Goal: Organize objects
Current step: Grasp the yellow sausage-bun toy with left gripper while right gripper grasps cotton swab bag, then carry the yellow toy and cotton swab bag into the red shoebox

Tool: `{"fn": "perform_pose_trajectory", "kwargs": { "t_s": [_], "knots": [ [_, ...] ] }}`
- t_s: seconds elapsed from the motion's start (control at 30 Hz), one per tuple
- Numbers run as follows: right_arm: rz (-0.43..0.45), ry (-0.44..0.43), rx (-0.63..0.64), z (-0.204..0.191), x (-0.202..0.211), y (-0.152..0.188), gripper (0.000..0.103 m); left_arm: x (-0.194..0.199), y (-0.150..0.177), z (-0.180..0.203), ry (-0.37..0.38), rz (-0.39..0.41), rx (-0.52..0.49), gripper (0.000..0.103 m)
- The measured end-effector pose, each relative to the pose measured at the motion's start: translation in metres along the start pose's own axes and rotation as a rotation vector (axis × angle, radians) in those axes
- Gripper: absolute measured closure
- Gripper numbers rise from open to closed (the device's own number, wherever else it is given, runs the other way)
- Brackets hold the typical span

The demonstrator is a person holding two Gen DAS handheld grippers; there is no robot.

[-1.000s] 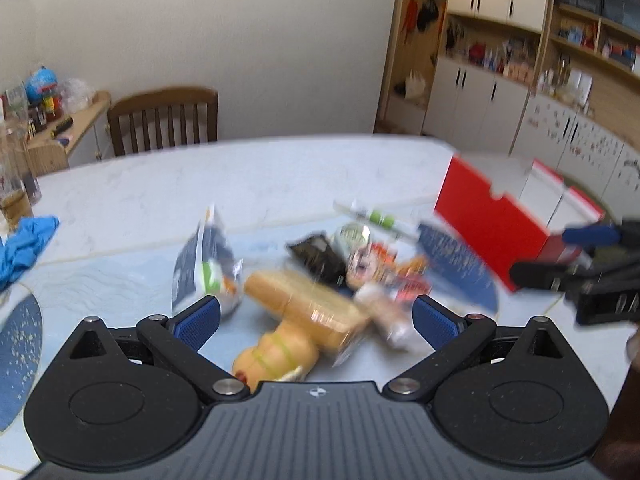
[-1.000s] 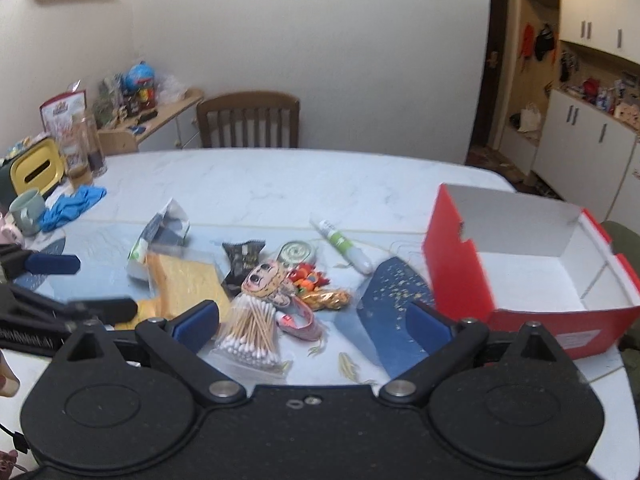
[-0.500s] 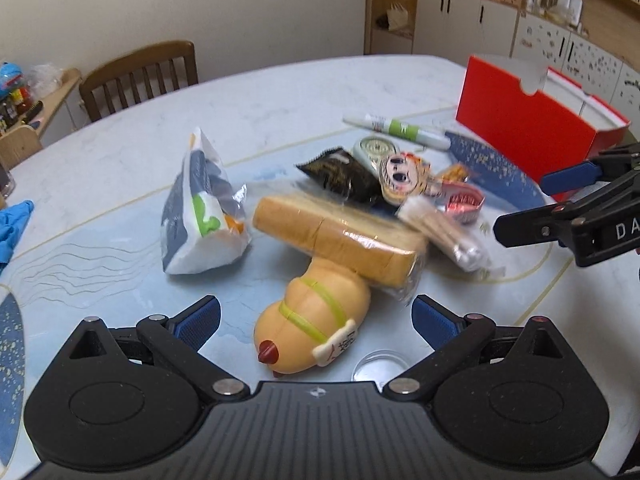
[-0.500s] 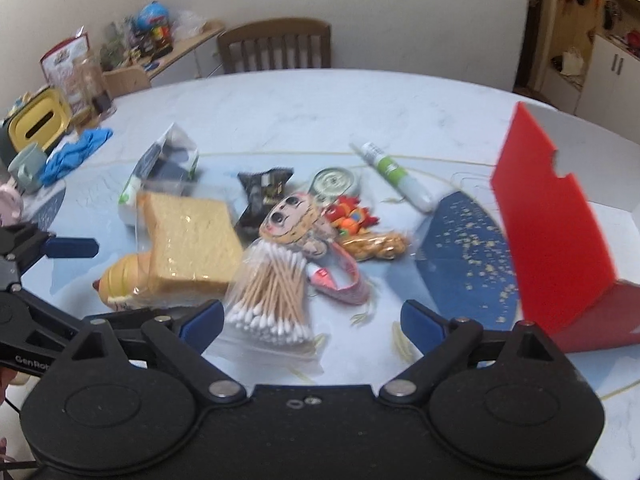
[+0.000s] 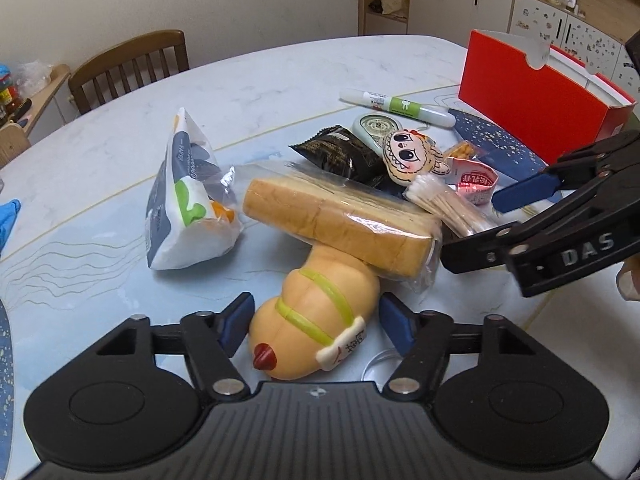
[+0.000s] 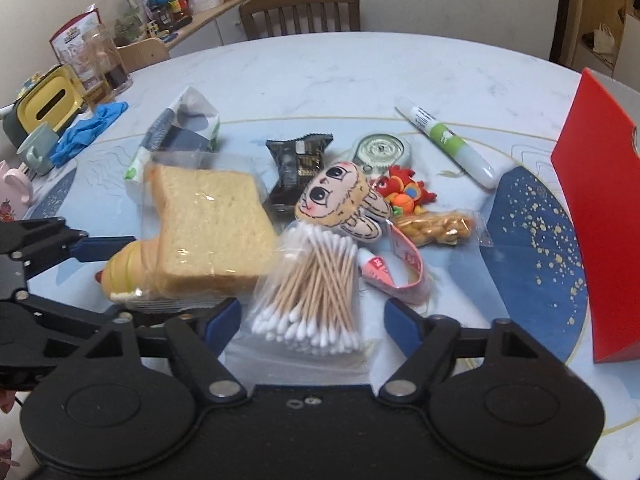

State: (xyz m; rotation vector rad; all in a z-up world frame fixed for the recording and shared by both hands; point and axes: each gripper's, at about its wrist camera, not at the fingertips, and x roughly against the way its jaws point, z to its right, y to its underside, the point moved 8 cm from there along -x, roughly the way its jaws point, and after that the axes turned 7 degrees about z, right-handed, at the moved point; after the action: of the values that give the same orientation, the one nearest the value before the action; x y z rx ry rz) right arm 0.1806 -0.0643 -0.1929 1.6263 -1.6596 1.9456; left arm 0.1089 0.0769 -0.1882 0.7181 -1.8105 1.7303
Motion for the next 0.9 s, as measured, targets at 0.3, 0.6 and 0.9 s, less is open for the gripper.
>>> {"fn": "perform_pose_trajectory", "kwargs": {
  "t_s": [0.3, 0.6, 0.9],
  "knots": [
    [0.008, 0.003, -0.008, 0.001, 0.008, 0.001, 0.056, 0.009, 0.002, 0.002, 0.010, -0.004, 0.038, 0.042],
    [0.030, 0.001, -0.021, 0.003, 0.038, 0.011, 0.084, 0.037, 0.008, 0.003, 0.037, -0.005, 0.115, 0.046],
    [0.063, -0.010, -0.057, 0.009, 0.074, 0.021, 0.090, 0.078, 0.005, 0.005, 0.052, 0.017, 0.184, 0.046]
  ]
}}
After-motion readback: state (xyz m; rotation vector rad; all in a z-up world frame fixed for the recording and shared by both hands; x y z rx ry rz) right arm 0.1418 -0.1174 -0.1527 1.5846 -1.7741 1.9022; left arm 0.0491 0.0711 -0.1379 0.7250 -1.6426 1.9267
